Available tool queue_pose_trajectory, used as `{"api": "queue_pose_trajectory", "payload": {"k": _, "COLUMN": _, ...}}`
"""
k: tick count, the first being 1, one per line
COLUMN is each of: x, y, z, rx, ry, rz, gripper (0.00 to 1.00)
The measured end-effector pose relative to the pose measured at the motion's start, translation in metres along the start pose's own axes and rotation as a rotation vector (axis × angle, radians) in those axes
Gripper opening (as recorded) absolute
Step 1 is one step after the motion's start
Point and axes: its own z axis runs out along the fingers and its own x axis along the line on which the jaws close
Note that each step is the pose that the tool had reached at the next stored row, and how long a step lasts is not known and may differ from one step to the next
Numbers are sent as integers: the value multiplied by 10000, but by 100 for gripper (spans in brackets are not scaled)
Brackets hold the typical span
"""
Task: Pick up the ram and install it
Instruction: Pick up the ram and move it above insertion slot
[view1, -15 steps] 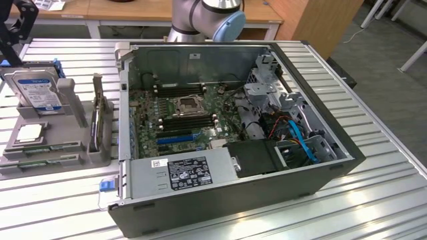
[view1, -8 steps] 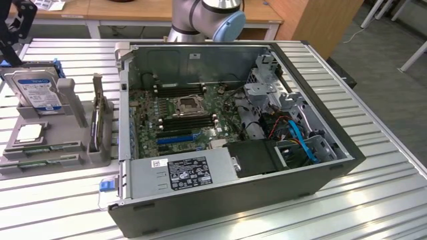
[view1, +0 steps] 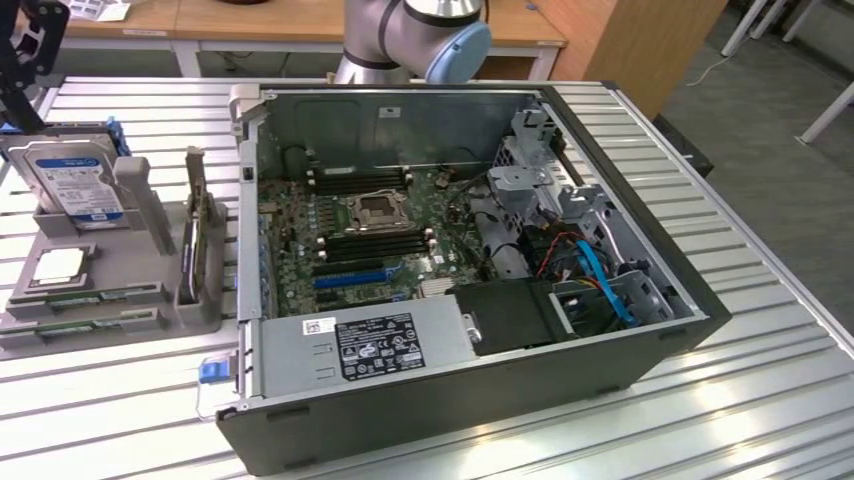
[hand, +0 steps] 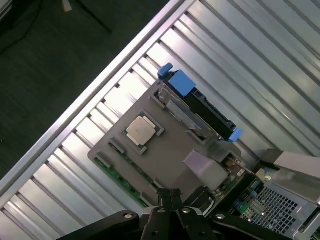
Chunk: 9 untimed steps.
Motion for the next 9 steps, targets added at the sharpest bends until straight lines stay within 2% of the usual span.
{"api": "queue_pose_trajectory", "payload": {"k": 9, "x": 0, "y": 0, "z": 0, "rx": -39, "ry": 73, "rz": -1628, "gripper": 11}}
